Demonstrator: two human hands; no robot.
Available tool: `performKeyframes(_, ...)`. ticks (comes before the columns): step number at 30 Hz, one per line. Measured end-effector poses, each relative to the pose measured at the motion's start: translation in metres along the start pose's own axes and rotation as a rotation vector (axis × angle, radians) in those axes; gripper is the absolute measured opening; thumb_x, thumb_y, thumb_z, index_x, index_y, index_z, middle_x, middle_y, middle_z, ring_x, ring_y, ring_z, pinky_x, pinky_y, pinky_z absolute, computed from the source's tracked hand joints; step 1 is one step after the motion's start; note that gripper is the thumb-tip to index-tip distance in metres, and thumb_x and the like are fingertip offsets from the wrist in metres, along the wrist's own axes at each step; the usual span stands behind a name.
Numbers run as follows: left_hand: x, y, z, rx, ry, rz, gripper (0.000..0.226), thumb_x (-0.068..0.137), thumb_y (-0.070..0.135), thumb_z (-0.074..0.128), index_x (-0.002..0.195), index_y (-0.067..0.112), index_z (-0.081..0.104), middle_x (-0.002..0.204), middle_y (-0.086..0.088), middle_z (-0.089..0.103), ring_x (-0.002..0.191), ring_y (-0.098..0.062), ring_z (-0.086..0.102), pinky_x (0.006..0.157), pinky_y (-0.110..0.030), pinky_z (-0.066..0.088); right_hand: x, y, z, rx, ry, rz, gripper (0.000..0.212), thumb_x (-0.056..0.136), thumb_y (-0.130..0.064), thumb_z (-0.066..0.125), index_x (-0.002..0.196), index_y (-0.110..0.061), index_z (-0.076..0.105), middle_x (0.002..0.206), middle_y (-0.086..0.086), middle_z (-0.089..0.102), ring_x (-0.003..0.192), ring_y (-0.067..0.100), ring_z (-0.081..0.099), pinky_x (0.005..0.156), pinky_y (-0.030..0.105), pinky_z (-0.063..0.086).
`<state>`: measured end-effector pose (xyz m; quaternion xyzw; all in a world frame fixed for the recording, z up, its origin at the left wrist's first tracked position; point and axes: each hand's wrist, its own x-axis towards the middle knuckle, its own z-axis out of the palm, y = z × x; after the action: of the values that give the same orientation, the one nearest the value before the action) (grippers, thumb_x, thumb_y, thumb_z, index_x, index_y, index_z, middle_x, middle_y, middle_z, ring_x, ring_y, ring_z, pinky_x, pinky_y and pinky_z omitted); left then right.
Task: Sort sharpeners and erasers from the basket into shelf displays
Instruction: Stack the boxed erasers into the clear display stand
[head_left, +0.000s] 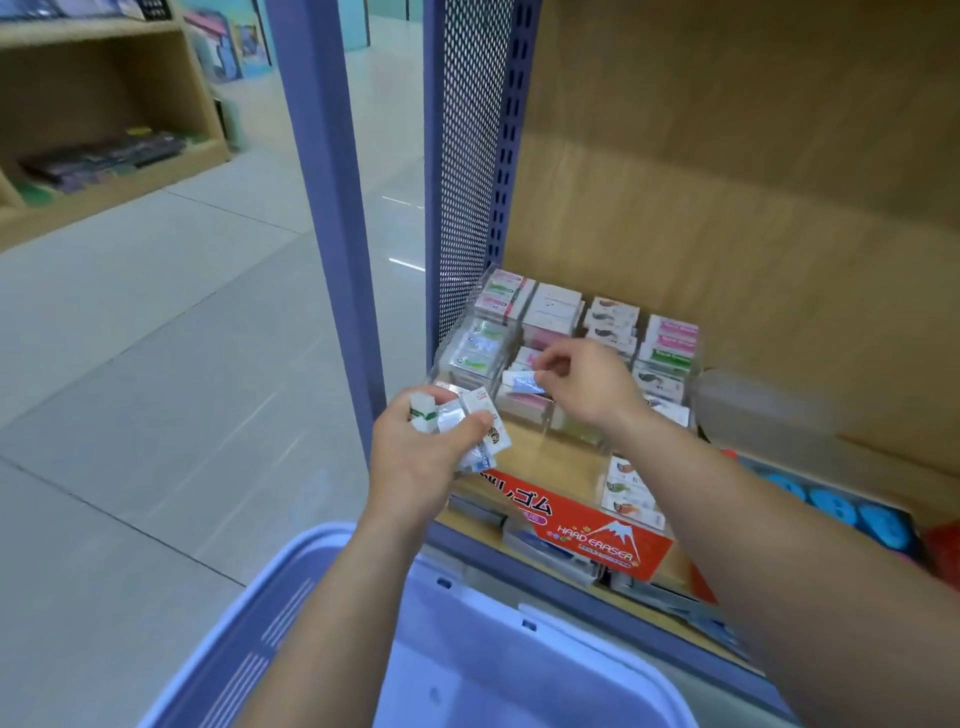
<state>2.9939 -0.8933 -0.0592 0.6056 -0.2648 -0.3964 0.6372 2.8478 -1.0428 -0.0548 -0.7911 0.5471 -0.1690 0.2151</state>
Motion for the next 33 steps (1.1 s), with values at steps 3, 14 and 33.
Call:
performKeyframes(3, 0.004, -0.007, -0.001, -0.032, -0.002, -0.028, 0.026, 0.076, 0.004, 0.085, 0.091, 0.01, 0.065, 0.079, -0.008, 0.072, 0.067, -0.015, 0.071, 0.054, -0.028, 0.058, 0.002, 0.003, -0.004, -0.171, -0.092, -0.105, 0.019, 0.096, -0.017, 0.06, 0.101, -0.02, 0.078, 0.101, -0.001, 0.075, 0.085, 0.018, 0.068, 0.072, 0.029, 0.05)
performKeyframes(14, 0.002, -0.004, 0.003, -0.085, -0.09, -0.002, 0.018, 0.082, 0.012, 0.08, 0.093, 0.013, 0.065, 0.071, 0.001, 0.071, 0.059, -0.013, 0.066, 0.051, -0.026, 0.053, -0.089, -0.025, 0.005, 0.654, -0.197, -0.058, 0.028, 0.096, -0.018, 0.066, 0.124, -0.023, 0.069, 0.088, -0.003, 0.068, 0.079, 0.016, 0.069, 0.073, 0.03, 0.057)
performKeyframes(33, -0.025, 0.001, 0.04, 0.016, -0.149, -0.043, 0.022, 0.08, 0.018, 0.082, 0.095, 0.016, 0.066, 0.07, 0.0, 0.069, 0.057, -0.014, 0.066, 0.049, -0.027, 0.054, -0.115, 0.031, -0.054, 1.021, 0.021, 0.207, 0.022, 0.092, 0.001, 0.066, 0.096, -0.013, 0.05, 0.086, 0.013, 0.074, 0.073, 0.025, 0.072, 0.072, 0.034, 0.061)
